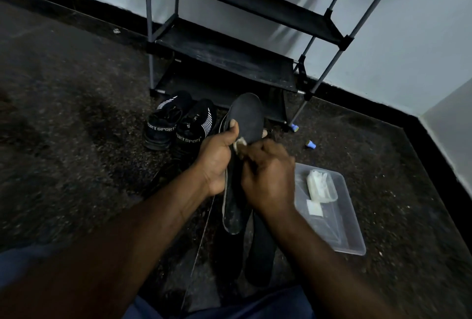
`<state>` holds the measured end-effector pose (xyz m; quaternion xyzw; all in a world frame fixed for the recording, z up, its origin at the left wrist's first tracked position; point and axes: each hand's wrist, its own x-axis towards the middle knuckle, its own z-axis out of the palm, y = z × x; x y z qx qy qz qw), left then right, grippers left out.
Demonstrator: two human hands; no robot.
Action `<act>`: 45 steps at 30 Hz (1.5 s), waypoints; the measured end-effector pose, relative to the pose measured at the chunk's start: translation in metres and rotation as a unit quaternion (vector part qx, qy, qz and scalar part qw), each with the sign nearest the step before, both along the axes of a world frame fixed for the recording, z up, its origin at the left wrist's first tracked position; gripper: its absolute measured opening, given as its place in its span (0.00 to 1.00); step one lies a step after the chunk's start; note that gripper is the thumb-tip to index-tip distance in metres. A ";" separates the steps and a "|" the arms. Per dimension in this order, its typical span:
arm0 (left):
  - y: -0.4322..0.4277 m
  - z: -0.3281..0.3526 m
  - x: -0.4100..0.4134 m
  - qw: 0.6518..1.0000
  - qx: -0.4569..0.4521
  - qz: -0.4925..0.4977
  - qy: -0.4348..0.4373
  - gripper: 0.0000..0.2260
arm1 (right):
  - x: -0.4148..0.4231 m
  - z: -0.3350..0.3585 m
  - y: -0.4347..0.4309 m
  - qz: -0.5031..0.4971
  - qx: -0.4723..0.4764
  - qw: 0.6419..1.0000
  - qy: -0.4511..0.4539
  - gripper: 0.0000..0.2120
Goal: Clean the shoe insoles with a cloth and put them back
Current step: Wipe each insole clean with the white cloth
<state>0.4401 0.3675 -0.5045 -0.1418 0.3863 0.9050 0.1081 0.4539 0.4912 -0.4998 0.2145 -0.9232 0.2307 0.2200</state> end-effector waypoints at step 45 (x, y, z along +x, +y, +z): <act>-0.013 -0.010 -0.010 0.999 0.017 0.025 0.043 0.28 | -0.025 0.030 -0.004 0.039 -0.125 0.990 -0.053 0.08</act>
